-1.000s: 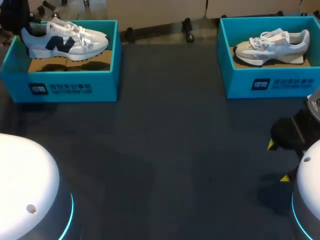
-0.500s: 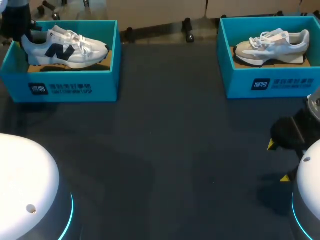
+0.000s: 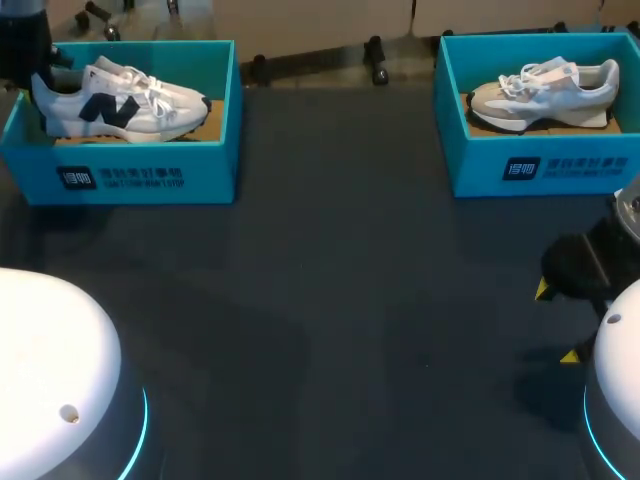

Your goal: Take the shoe out of the shoebox, open the shoe tongue, remove and reinsert the insole, then place the shoe into the shoebox

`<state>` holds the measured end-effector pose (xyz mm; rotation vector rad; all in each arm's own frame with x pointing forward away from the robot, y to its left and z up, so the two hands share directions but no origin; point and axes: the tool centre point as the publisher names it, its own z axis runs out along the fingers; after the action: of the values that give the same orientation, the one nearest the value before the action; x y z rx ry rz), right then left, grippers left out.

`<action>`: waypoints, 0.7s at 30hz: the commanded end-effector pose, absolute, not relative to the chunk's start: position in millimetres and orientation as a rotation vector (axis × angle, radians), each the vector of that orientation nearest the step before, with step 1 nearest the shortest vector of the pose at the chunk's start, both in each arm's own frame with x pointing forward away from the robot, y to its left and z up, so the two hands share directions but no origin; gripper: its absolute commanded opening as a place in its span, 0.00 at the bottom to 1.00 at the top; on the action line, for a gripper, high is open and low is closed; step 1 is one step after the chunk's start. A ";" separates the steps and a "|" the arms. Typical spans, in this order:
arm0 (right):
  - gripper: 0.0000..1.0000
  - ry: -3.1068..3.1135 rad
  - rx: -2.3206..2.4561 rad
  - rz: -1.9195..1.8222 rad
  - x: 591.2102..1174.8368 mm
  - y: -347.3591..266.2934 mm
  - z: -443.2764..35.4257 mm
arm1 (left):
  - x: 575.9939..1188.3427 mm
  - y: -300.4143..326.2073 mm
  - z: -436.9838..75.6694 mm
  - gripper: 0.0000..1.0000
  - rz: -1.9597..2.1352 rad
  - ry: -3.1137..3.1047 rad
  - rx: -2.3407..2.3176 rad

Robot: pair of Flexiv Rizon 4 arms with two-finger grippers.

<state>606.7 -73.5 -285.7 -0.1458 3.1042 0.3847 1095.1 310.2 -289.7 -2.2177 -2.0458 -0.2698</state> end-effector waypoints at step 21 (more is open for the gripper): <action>1.00 3.100 -0.145 0.384 604.6 -74.1 -286.0 | 1066.7 312.7 -318.1 0.00 -0.249 -2.003 -2.189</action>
<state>606.7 -73.5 -285.7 -0.1458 3.1042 0.3847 1068.4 312.8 -315.6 -2.1872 -2.0023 -0.2436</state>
